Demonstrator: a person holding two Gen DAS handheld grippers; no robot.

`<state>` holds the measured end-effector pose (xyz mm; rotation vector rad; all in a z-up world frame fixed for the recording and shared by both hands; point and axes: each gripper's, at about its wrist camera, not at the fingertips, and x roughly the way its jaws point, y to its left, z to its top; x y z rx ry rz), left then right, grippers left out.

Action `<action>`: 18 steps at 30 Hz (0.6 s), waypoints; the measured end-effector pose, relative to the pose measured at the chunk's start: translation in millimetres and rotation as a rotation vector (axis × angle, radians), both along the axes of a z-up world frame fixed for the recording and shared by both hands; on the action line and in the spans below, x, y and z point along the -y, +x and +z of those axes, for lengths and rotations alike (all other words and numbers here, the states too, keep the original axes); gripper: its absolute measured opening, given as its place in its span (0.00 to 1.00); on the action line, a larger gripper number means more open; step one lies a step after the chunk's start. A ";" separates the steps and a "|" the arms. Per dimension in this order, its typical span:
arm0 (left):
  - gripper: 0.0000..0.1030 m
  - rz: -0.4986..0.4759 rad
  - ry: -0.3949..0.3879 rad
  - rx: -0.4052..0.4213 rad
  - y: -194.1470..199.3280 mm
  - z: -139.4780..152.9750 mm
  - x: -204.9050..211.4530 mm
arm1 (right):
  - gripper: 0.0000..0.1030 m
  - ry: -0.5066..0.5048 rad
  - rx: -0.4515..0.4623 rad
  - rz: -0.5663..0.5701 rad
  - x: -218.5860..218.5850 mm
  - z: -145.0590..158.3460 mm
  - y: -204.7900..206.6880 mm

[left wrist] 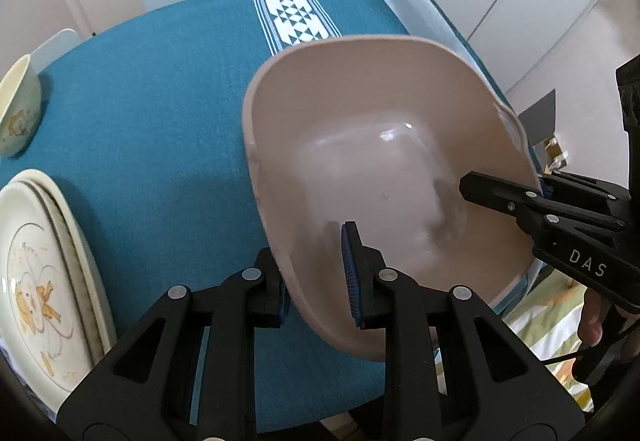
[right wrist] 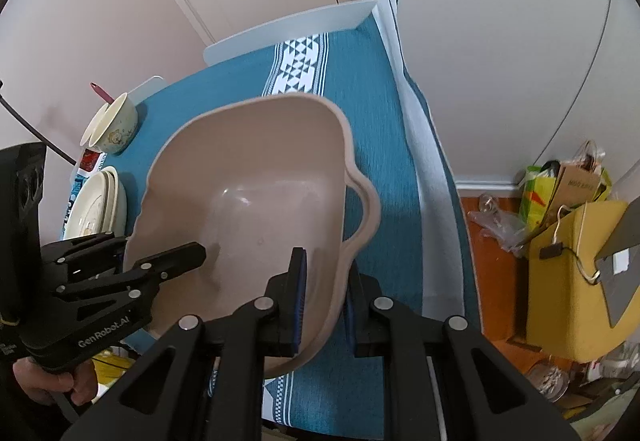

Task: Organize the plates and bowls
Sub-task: 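Lift the beige dish and carry it across the cloth, then lower the beige dish onto the cloth and open the left tool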

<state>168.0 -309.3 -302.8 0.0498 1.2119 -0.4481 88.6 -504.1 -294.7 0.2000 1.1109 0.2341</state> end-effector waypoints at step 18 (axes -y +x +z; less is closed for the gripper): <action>0.29 -0.038 0.050 -0.023 4.8 -11.4 3.1 | 0.48 0.131 -0.016 -0.080 8.3 -6.0 2.8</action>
